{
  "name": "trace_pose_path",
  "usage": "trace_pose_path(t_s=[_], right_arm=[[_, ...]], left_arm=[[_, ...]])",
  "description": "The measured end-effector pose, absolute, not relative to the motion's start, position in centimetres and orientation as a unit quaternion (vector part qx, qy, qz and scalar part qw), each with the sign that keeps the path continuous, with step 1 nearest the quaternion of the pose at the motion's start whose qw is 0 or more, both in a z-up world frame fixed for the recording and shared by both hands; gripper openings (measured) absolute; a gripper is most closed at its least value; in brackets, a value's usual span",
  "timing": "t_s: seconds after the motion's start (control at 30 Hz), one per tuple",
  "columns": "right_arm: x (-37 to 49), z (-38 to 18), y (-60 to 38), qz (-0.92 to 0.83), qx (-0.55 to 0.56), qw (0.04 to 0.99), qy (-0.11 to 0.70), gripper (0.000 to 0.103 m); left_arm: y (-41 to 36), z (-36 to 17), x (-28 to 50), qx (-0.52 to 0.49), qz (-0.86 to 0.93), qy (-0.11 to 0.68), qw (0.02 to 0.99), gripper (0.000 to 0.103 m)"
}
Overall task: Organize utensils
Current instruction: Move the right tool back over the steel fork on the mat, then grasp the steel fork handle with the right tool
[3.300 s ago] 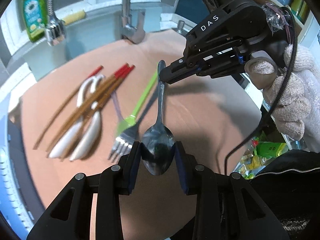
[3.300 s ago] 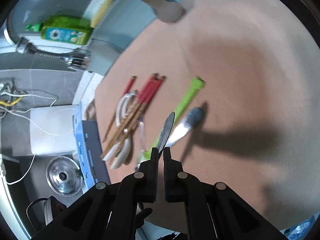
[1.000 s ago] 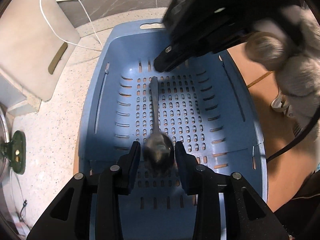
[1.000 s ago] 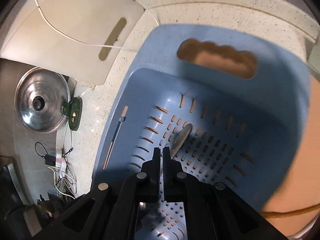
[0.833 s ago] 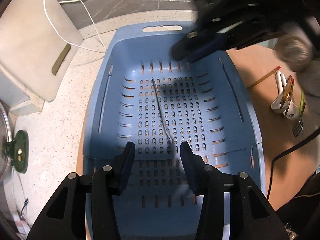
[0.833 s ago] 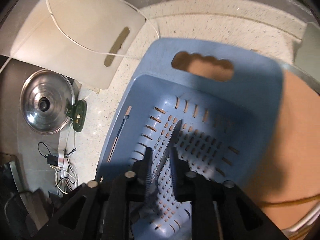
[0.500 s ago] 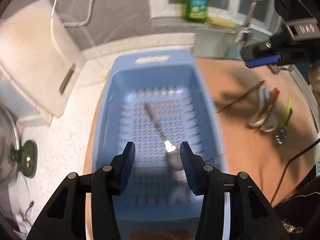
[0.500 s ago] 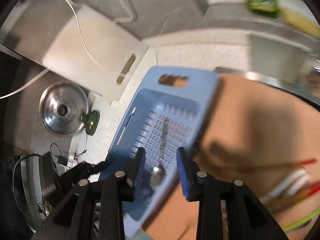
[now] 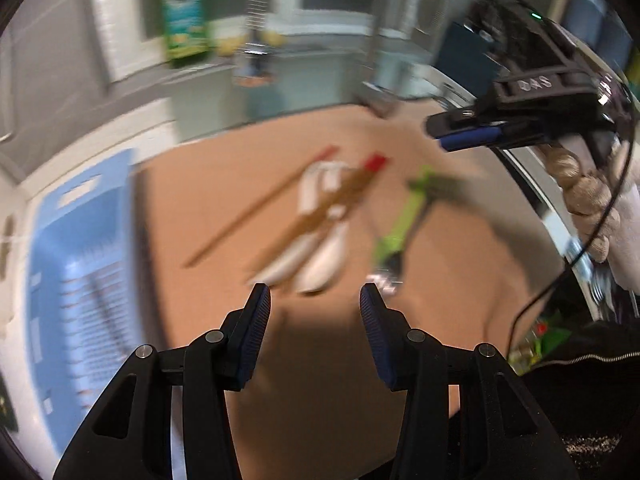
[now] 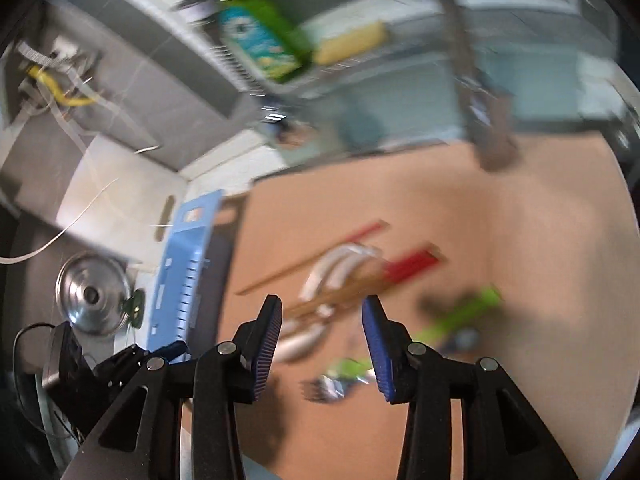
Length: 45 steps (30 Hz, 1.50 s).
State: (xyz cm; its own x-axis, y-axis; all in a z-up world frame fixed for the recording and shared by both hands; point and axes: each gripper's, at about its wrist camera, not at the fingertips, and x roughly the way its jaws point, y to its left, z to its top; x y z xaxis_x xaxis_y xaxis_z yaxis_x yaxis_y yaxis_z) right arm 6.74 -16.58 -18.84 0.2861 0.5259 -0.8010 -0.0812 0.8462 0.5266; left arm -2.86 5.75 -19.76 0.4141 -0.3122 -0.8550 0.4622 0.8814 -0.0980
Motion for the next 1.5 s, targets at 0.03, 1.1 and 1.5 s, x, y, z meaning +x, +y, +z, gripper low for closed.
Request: trace_pose_path(t_s=[0.03, 1.1, 1.5], right_arm=[[6.6, -19.4, -17.3, 0.188, 0.206, 0.77, 0.574, 0.038], [5.4, -27.3, -22.1, 0.117, 0.32, 0.685, 0.644, 0.038], [6.0, -28.0, -21.7, 0.104, 0.32, 0.676, 0.655, 0.038]], left_arm=[[4.6, -20.1, -2.8, 0.083, -0.244, 0.492, 0.832, 0.046], [-3.7, -25.9, 0.3, 0.142, -0.318, 0.54, 0.767, 0.045], [-5.0, -26.4, -1.7, 0.145, -0.353, 0.547, 0.746, 0.038]])
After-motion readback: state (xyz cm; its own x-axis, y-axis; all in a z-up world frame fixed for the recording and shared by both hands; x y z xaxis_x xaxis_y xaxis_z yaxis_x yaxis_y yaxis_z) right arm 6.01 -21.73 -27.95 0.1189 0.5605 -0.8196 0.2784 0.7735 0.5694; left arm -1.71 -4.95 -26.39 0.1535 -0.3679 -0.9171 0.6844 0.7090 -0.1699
